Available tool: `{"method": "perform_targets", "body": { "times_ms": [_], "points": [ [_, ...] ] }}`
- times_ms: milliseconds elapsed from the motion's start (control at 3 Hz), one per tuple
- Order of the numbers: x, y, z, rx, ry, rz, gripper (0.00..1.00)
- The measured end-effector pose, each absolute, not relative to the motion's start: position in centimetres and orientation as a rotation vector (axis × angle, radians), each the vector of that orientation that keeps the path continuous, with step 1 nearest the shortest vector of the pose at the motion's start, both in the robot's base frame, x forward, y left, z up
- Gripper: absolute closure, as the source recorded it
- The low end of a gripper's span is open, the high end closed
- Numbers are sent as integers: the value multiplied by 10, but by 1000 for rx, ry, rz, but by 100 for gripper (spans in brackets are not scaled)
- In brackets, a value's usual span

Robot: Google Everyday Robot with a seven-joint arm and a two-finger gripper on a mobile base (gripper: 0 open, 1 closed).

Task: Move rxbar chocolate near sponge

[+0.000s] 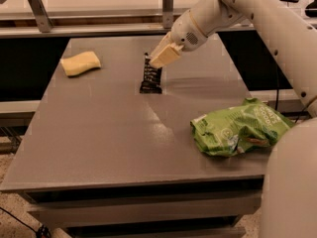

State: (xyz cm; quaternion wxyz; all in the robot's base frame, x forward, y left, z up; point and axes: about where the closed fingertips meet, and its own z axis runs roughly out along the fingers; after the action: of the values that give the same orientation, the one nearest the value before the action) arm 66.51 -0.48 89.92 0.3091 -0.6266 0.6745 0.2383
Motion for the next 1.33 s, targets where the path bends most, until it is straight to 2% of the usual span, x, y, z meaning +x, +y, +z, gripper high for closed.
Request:
{"method": "perform_targets", "body": {
  "times_ms": [1000, 1333],
  "points": [
    [664, 8, 895, -1593, 1752, 711, 100],
    [671, 27, 897, -1595, 1668, 734, 100]
  ]
}}
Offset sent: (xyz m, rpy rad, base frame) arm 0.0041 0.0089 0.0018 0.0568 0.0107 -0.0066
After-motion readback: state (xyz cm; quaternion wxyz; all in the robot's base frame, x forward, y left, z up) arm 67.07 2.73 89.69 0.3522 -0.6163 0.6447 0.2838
